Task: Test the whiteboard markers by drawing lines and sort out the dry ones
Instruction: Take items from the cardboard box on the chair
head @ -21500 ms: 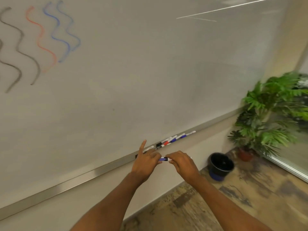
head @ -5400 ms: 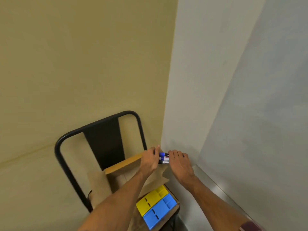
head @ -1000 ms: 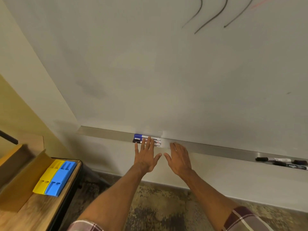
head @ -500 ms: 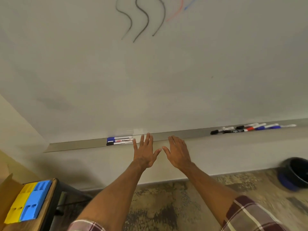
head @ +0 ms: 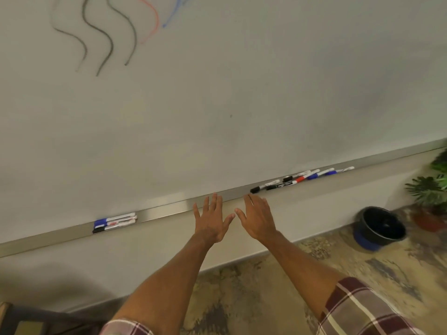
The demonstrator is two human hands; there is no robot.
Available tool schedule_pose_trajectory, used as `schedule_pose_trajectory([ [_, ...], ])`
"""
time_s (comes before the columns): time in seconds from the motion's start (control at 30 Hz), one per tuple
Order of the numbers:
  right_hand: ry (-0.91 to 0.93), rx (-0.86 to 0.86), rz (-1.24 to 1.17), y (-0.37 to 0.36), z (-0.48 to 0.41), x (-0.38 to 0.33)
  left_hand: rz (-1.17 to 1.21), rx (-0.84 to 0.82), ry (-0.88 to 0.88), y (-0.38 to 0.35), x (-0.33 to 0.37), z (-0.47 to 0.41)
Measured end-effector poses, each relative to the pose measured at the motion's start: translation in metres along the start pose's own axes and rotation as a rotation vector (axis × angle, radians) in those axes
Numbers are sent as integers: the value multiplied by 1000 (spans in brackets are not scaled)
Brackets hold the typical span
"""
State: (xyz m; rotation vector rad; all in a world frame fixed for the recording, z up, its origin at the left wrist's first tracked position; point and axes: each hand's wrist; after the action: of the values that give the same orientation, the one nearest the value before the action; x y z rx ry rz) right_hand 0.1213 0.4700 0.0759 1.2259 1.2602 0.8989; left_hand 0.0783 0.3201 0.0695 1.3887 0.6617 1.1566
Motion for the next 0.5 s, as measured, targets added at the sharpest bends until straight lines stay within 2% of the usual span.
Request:
schedule_pose_trajectory([
  [0.3, -34, -74, 27, 6, -27, 119, 4, -18, 7, -32, 100, -70],
  [0.5, -31, -69, 35, 6, -50, 166, -14, -48, 2, -39, 139, -99],
])
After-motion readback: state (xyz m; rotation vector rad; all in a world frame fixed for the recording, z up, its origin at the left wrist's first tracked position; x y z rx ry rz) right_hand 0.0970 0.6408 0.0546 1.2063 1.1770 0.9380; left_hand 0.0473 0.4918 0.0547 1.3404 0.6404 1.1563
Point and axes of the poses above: each hand's wrist, its own z-axis away from the middle knuckle, its own y-axis out of the back of the hand, x = y × z, and after that the axes turned 5 degrees about z, right-handed
